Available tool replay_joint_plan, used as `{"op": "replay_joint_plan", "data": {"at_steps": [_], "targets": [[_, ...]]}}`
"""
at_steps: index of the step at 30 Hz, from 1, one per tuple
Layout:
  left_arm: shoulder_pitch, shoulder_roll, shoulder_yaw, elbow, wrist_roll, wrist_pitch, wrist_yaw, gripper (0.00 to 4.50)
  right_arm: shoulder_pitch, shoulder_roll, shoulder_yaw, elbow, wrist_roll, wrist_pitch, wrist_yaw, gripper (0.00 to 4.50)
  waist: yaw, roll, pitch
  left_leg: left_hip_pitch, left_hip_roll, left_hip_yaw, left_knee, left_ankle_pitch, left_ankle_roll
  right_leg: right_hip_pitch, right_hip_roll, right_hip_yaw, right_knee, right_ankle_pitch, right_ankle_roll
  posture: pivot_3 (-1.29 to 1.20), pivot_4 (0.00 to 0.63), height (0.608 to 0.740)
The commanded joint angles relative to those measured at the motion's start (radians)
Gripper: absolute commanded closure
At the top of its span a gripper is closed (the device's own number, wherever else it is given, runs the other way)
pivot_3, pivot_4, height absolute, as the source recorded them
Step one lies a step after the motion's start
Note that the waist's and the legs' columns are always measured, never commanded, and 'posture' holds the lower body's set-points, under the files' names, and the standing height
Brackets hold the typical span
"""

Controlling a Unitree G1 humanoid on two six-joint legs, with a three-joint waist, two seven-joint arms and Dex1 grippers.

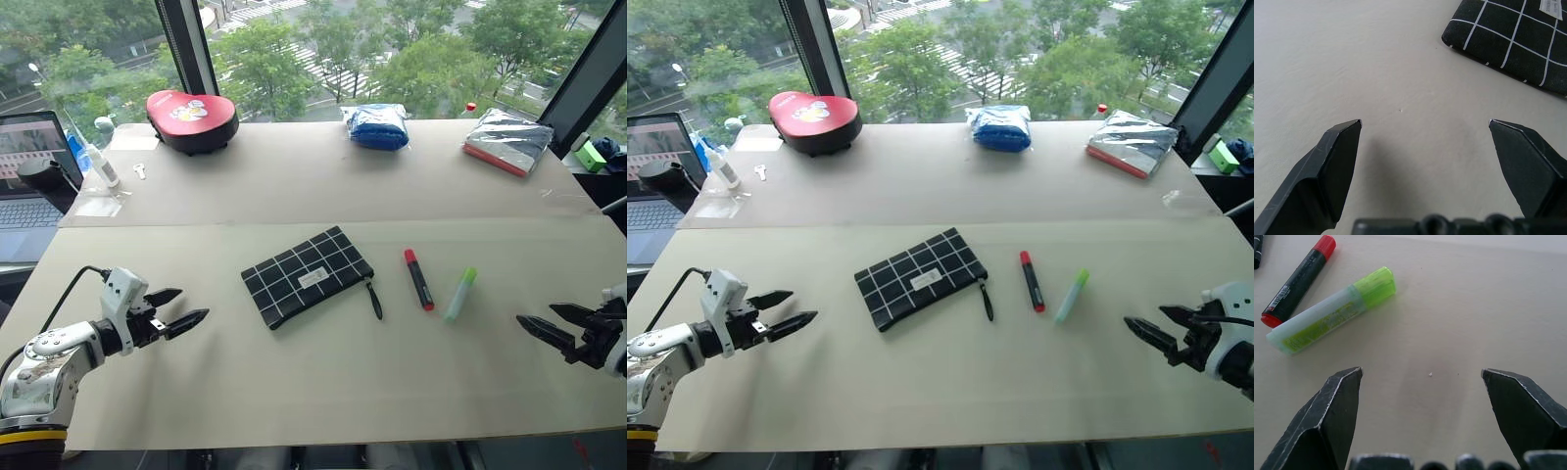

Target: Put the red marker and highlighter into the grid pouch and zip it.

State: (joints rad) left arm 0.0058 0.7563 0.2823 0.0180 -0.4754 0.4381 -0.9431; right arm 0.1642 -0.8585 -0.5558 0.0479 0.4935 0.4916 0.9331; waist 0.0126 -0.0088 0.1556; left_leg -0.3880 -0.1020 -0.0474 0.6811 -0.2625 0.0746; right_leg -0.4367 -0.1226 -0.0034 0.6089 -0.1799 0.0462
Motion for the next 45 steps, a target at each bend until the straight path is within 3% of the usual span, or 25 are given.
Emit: {"op": "replay_joint_plan", "data": {"at_steps": [1,9,12,15,21,25,26,29,36,45], "targets": [[-0.024,0.004,0.009,0.002,-0.024,0.013,-0.016,0.00,-0.006,-0.009,-0.029,-0.003,0.001,-0.030,0.005,0.20,0.000,0.000,0.000,0.000,0.000,0.000,0.000,0.000,0.000,0.000,0.000,0.000,0.000,0.000,0.000,0.00,0.150,0.740],[-0.094,0.018,-0.050,0.078,0.004,-0.080,-0.167,0.00,-0.004,-0.001,-0.024,0.016,-0.001,-0.050,0.006,0.20,0.000,0.000,0.000,0.000,0.000,0.000,0.000,0.000,0.000,0.000,0.000,0.000,0.000,0.000,0.000,0.00,0.150,0.740],[-0.124,0.020,-0.074,0.112,0.071,-0.273,-0.221,0.00,0.000,0.001,-0.025,0.001,0.015,-0.045,0.018,0.20,0.000,0.000,0.000,0.000,0.000,0.000,0.000,0.000,0.000,0.000,0.000,0.000,0.000,0.000,0.000,0.00,0.150,0.740],[-0.160,0.021,-0.097,0.158,0.161,-0.515,-0.238,0.00,-0.017,0.007,-0.035,-0.034,0.053,-0.010,0.015,0.85,0.001,0.000,0.000,0.000,0.000,0.000,0.000,0.000,0.000,0.000,0.000,0.000,0.000,0.000,-0.001,0.00,0.150,0.740],[-0.235,0.043,-0.167,0.316,0.337,-0.960,-0.239,0.00,-0.068,0.008,-0.004,-0.188,0.150,0.091,-0.002,3.00,-0.001,0.000,0.000,0.000,0.000,0.000,-0.001,0.000,0.000,0.000,-0.001,0.000,-0.001,0.000,-0.001,0.00,0.150,0.740],[-0.273,0.053,-0.205,0.356,0.363,-1.096,-0.243,0.00,-0.159,0.018,0.096,-0.303,0.188,0.153,-0.028,4.36,0.000,0.000,0.000,-0.001,0.000,0.001,-0.001,0.000,0.000,-0.001,-0.001,0.000,-0.001,0.000,-0.001,0.00,0.150,0.740],[-0.278,0.055,-0.212,0.356,0.365,-1.107,-0.242,0.00,-0.179,0.022,0.123,-0.319,0.192,0.159,-0.029,4.49,0.000,0.000,0.000,-0.001,0.000,0.000,-0.001,0.000,0.000,-0.001,-0.001,0.000,-0.001,0.000,-0.001,0.00,0.150,0.740],[-0.288,0.062,-0.240,0.343,0.362,-1.125,-0.247,0.00,-0.270,0.051,0.249,-0.364,0.178,0.177,-0.043,4.49,0.000,0.000,0.000,-0.001,0.000,0.000,0.000,0.001,0.001,-0.001,-0.001,-0.001,-0.001,0.000,-0.001,0.00,0.150,0.740],[-0.285,0.068,-0.318,0.258,0.371,-1.131,-0.256,0.00,-0.550,0.171,0.600,-0.296,-0.035,0.124,-0.115,4.49,-0.003,-0.001,0.000,-0.002,0.000,0.000,-0.001,0.004,0.007,-0.003,-0.001,-0.003,0.000,0.000,-0.001,0.00,0.150,0.740],[-0.273,0.044,-0.380,0.217,0.419,-1.124,-0.194,0.00,-0.721,0.269,0.762,-0.100,-0.227,0.044,-0.135,4.49,-0.001,-0.001,0.000,-0.002,-0.003,-0.001,-0.001,0.006,0.005,-0.004,-0.001,-0.005,0.001,0.000,-0.001,0.00,0.150,0.740]]}}
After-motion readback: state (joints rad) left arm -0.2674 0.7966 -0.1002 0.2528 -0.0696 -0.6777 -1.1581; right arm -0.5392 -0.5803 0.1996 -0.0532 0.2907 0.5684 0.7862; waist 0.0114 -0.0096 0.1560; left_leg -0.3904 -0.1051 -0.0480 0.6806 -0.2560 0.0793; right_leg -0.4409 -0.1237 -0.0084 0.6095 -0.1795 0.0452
